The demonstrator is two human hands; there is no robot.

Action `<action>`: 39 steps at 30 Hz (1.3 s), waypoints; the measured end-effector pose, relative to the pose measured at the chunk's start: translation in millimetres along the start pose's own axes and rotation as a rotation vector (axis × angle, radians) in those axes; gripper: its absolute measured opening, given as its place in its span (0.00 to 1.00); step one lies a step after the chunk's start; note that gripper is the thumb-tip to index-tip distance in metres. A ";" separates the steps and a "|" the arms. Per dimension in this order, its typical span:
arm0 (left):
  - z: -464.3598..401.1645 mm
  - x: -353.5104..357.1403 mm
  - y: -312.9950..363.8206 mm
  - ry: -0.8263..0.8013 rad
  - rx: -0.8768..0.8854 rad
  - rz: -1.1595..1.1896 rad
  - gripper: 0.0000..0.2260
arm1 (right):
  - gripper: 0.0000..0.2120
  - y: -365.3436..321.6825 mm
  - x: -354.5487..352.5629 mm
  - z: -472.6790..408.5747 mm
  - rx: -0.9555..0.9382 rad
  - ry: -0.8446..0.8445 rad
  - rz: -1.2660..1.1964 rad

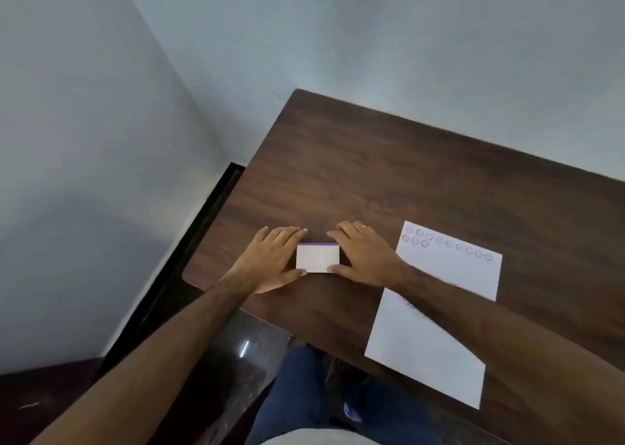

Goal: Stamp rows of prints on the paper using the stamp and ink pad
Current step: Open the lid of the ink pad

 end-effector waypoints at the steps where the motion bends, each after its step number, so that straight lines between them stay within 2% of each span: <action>1: -1.6 3.9 -0.5 -0.018 0.001 0.014 0.37 | 0.34 -1.6 5.5 -0.8 -0.010 -0.006 -0.003; 8: -11.9 27.0 -16.7 0.087 0.194 0.070 0.25 | 0.23 4.4 34.2 -8.3 -0.068 0.077 0.014; 16: -14.8 54.7 -35.7 0.213 0.272 0.171 0.25 | 0.24 8.9 43.2 -11.7 -0.160 0.134 0.022; 22: -16.8 65.0 -39.8 0.339 0.300 0.254 0.24 | 0.21 14.0 46.1 -12.8 -0.255 0.227 0.134; 25: -15.1 62.6 -38.6 0.351 0.253 0.345 0.29 | 0.20 16.5 40.1 -13.6 -0.265 0.270 0.150; 29: -12.8 63.1 -37.7 0.350 0.181 0.554 0.44 | 0.18 16.6 25.0 -20.6 -0.295 0.350 0.233; 32: -12.5 67.9 -40.7 0.383 0.162 0.628 0.52 | 0.15 15.9 16.2 -27.7 -0.322 0.490 0.294; 35: -14.6 70.5 -45.0 0.395 0.227 0.640 0.55 | 0.13 18.8 6.3 -28.5 -0.241 0.533 0.162; 39: -15.5 72.1 -48.1 0.409 0.274 0.656 0.56 | 0.15 16.9 -9.7 -23.4 -0.010 0.550 0.003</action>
Point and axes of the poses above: each hand's wrist, its own z-axis away from the middle knuckle, its own x-axis out of the palm, y = z × x, the point moved 1 cm from there along -z, towards the middle knuckle, and after that the axes turned 15 degrees about z, right-handed, at the moved point
